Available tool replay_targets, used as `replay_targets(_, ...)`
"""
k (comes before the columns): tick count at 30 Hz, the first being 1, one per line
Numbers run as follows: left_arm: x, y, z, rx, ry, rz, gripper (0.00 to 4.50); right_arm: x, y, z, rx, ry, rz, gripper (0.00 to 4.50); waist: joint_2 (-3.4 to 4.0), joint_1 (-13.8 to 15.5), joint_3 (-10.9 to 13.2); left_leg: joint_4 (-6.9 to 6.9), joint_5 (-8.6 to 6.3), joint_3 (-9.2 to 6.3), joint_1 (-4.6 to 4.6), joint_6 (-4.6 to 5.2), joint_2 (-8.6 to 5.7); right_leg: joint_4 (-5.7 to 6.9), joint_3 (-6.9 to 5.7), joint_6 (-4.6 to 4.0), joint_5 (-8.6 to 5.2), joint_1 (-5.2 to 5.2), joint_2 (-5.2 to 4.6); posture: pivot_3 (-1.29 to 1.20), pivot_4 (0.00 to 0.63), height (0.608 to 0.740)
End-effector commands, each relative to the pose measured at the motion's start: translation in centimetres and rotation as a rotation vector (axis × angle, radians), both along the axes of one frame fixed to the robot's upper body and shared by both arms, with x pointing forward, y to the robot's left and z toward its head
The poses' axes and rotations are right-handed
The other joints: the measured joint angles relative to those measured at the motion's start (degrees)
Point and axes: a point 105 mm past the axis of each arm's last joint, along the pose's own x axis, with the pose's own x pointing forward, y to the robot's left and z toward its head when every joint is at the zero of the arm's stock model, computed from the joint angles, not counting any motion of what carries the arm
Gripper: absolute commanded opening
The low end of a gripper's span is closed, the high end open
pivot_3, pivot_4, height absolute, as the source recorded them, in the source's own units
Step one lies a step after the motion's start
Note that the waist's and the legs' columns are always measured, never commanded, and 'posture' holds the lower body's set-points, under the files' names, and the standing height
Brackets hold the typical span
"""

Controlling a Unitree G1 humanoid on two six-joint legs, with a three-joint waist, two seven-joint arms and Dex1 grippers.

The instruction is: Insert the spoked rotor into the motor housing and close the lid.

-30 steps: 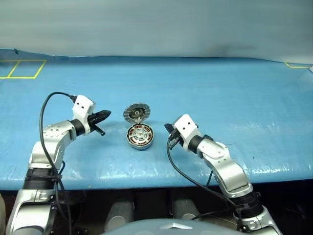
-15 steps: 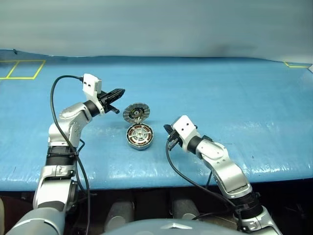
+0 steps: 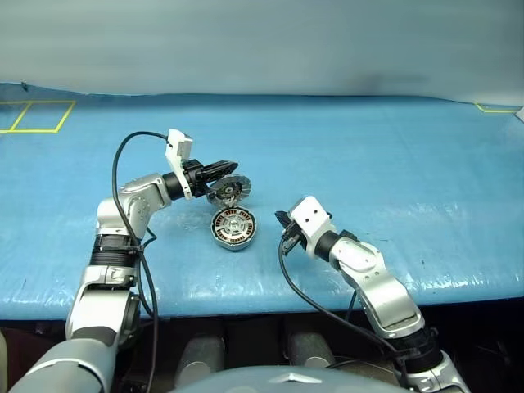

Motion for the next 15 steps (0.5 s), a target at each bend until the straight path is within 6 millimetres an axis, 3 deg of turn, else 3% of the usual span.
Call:
replay_targets(1,-0.6,-0.2,0.0,0.047,-0.004,-0.048,0.03,0.1,0.0,1.4,0.017,-0.055,-0.010,0.00,0.00,0.02,0.00,0.00,0.00,0.00,0.00,0.00,0.00,0.00,0.00,0.00,0.00,0.00,0.00,0.00,0.150,0.740)
replay_targets(15,-4.7,-1.0,-2.4,0.088,0.091,-0.246,0.03,0.7,-1.1,1.5,0.009,-0.064,-0.078,0.00,0.00,0.07,0.00,-0.01,0.00,-0.01,-0.01,0.00,0.00,0.00,0.02,-0.03,-0.02,-0.01,0.00,0.00,0.150,0.740)
